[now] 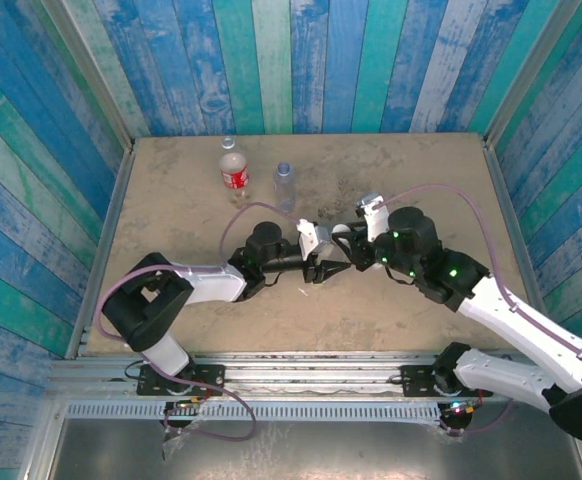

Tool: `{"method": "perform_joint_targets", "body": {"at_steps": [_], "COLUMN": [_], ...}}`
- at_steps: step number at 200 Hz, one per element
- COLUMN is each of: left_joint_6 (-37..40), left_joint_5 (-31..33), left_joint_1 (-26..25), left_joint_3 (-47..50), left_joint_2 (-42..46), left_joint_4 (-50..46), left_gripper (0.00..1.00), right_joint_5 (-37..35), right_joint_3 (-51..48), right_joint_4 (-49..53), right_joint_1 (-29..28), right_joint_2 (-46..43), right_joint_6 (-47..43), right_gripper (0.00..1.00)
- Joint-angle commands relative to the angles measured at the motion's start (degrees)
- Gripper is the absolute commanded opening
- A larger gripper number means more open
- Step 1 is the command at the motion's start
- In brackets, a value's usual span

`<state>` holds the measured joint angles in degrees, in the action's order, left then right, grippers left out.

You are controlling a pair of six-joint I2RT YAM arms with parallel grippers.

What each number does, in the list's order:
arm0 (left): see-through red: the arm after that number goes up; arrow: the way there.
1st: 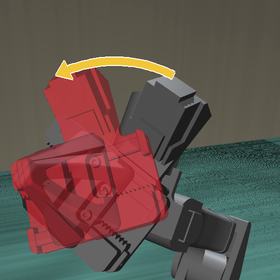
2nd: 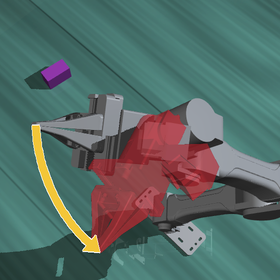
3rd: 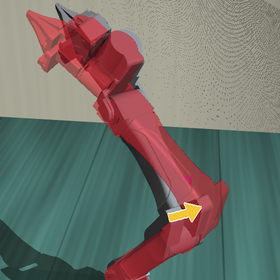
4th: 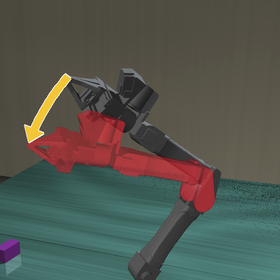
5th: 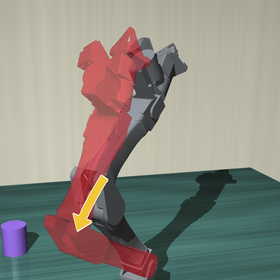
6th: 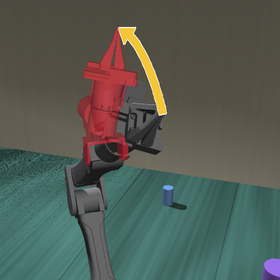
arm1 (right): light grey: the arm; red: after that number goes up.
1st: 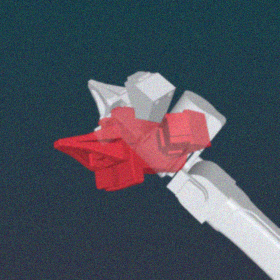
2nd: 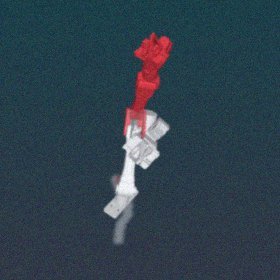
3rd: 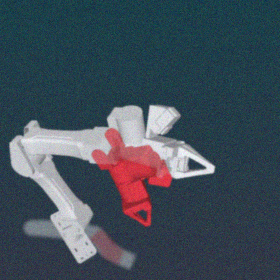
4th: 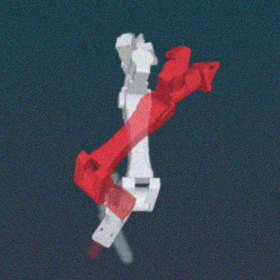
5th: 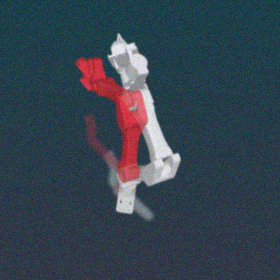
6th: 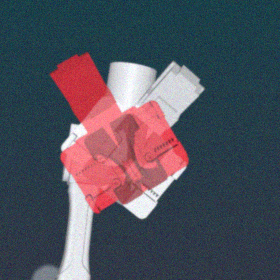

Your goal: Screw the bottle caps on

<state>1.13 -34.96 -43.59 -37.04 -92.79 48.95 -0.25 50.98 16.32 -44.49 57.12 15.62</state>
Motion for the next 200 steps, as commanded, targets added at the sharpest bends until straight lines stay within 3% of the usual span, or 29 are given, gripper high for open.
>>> {"method": "perform_joint_targets", "body": {"at_steps": [1, 16, 40, 52, 65, 99, 114, 200], "left_joint_6": [-0.52, -1.42, -1.64, -1.32, -1.13, -0.65, 0.25, 5.02], "left_joint_5": [9.36, 7.63, 2.57, 0.86, -1.49, -7.07, -7.91, -11.59], "left_joint_1": [1.05, 1.07, 1.27, 1.23, 1.32, 1.41, 1.34, 1.41], "left_joint_3": [-3.84, -2.52, -1.46, -0.68, 0.06, 0.63, 0.73, 0.74], "left_joint_2": [-1.65, -1.51, -0.61, 0.15, 0.85, 2.05, 2.66, 5.98], "left_joint_4": [5.06, 6.69, 6.23, 5.82, 5.66, 4.80, 4.09, -2.28], "left_gripper": [0.31, 0.31, 0.33, 0.33, 0.34, 0.34, 0.34, 0.35], "right_joint_5": [-8.72, -8.76, -5.50, 0.90, 13.61, 35.65, 40.86, 48.61], "right_joint_3": [0.80, 2.26, 4.34, 4.35, 2.79, 4.63, 7.43, 15.43], "right_joint_4": [10.63, 10.39, 9.07, 7.49, 3.99, 5.06, 8.81, 16.44], "right_joint_1": [-3.06, -2.93, -1.17, 1.97, 6.31, 15.99, 17.18, 18.30], "right_joint_2": [1.41, 0.96, -2.10, -4.44, -7.58, -7.44, -4.17, 10.59], "right_joint_6": [10.87, 5.02, -7.12, -12.46, -16.74, -26.12, -30.26, -41.61], "right_gripper": [0.25, 0.31, 0.51, 0.61, 0.66, 0.71, 0.71, 0.67]}}
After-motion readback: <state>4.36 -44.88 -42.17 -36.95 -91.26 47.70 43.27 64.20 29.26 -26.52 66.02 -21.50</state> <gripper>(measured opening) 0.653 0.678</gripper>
